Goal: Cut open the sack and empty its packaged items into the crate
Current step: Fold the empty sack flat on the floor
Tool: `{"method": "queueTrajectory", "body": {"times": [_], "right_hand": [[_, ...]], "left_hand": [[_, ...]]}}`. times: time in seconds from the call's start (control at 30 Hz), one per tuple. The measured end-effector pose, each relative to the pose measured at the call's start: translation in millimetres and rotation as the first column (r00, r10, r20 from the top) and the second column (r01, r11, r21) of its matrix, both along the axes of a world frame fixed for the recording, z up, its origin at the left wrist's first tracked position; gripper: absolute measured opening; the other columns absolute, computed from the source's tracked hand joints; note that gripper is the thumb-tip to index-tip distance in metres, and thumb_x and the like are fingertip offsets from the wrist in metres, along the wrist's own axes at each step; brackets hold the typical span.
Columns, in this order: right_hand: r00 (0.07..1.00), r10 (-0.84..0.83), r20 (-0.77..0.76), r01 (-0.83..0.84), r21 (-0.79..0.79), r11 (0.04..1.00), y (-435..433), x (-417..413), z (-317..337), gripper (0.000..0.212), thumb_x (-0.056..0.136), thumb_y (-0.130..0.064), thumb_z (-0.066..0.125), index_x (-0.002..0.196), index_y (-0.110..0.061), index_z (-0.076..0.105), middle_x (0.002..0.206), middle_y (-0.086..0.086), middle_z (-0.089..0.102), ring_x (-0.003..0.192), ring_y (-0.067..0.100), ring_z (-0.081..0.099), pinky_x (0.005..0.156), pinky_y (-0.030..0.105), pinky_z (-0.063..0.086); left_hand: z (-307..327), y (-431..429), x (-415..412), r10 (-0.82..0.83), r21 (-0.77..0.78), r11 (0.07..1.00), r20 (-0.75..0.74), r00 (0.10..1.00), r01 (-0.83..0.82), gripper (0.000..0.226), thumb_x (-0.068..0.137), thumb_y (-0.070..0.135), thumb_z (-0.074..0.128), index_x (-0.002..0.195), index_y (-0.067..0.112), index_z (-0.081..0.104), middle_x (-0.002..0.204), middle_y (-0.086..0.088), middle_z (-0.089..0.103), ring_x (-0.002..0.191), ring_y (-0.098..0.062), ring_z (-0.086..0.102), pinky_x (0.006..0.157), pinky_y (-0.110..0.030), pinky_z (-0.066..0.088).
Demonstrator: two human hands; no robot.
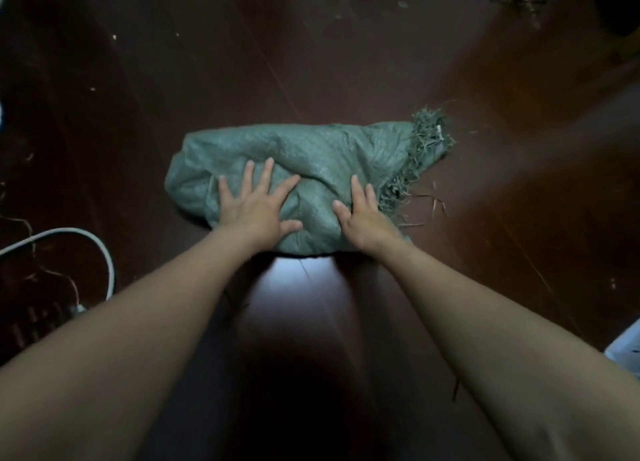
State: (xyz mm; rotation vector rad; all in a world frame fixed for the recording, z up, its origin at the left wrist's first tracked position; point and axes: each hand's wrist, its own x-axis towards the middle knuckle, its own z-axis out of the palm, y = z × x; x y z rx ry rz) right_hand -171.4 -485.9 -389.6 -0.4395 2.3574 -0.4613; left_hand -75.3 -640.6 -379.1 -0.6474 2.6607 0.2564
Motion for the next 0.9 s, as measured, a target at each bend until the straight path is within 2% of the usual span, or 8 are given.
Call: {"method": "queueTrajectory", "body": {"times": [0.1,0.23,0.5,0.6,0.73,0.8,0.9], "right_hand": [[0.999,-0.048,0.025,0.047,0.042,0.998,-31.6,-29.5,3.7,0.067,0.096,-0.049,0.029,0.150,-0.029,-0.007,0.160,0.008,-0.009,0.147,0.033,0.007,0.119,0.045,0.009],[0.998,-0.042,0.053,0.040,0.023,0.999,-50.7,-55.1,8.3,0.065,0.099,-0.041,0.030,0.151,-0.024,-0.006,0.159,0.011,-0.012,0.148,0.026,-0.002,0.118,0.040,0.004],[0.998,-0.030,0.058,0.030,0.006,1.000,-54.8,-61.5,14.8,0.065,0.099,-0.043,0.032,0.151,-0.026,-0.003,0.160,0.008,-0.011,0.148,0.025,-0.001,0.118,0.038,0.003],[1.000,0.001,-0.013,-0.001,0.005,1.000,-47.3,-51.7,21.8,0.065,0.098,-0.045,0.032,0.152,-0.026,0.001,0.160,0.008,-0.008,0.148,0.026,0.004,0.118,0.037,0.007],[0.977,0.142,-0.156,-0.144,0.003,0.990,-17.0,-34.5,39.3,0.062,0.097,-0.048,0.033,0.150,-0.034,0.004,0.161,0.002,-0.004,0.148,0.027,0.005,0.119,0.043,0.013],[0.961,0.202,-0.190,-0.202,0.021,0.979,0.4,-30.8,51.0,0.061,0.097,-0.047,0.034,0.149,-0.036,0.005,0.161,-0.001,-0.002,0.148,0.024,0.005,0.119,0.040,0.012],[0.959,0.189,-0.212,-0.187,0.031,0.982,20.6,-30.4,66.6,0.060,0.098,-0.046,0.034,0.149,-0.036,0.005,0.161,-0.002,-0.001,0.148,0.023,0.005,0.118,0.037,0.011]], "left_hand": [[-2.2,-23.4,-33.1,0.000,-0.030,1.000,0.008,1.000,0.000,0.077,0.085,0.063,0.045,0.144,0.050,-0.002,0.159,0.003,-0.016,0.146,-0.027,-0.013,0.112,-0.064,-0.001],[-3.6,-35.8,-57.3,0.041,-0.010,0.999,0.072,0.997,-0.041,0.078,0.089,0.056,0.046,0.144,0.049,-0.008,0.157,0.003,-0.022,0.145,-0.027,-0.017,0.111,-0.065,-0.001],[-15.2,-41.6,-62.2,0.067,0.050,0.996,0.045,0.997,-0.069,0.077,0.089,0.054,0.047,0.144,0.048,-0.008,0.157,0.003,-0.022,0.145,-0.027,-0.016,0.110,-0.065,0.005],[-16.7,-41.0,-60.2,0.079,0.040,0.996,0.031,0.996,-0.081,0.077,0.090,0.054,0.047,0.144,0.048,-0.007,0.157,0.002,-0.021,0.145,-0.027,-0.015,0.110,-0.065,0.006],[-12.4,-36.9,-57.3,0.078,-0.043,0.996,0.019,0.997,-0.077,0.076,0.090,0.057,0.042,0.145,0.045,-0.008,0.158,0.000,-0.017,0.146,-0.030,-0.011,0.109,-0.067,0.002],[-4.4,-38.1,-57.3,0.114,-0.103,0.988,0.026,0.993,-0.111,0.075,0.091,0.058,0.039,0.146,0.042,-0.010,0.159,-0.003,-0.014,0.146,-0.031,-0.010,0.109,-0.066,-0.001],[13.6,-44.0,-57.2,0.182,-0.183,0.967,0.006,0.983,-0.178,0.075,0.092,0.057,0.036,0.149,0.035,-0.008,0.159,-0.008,-0.009,0.146,-0.033,-0.006,0.111,-0.063,-0.004]]}}
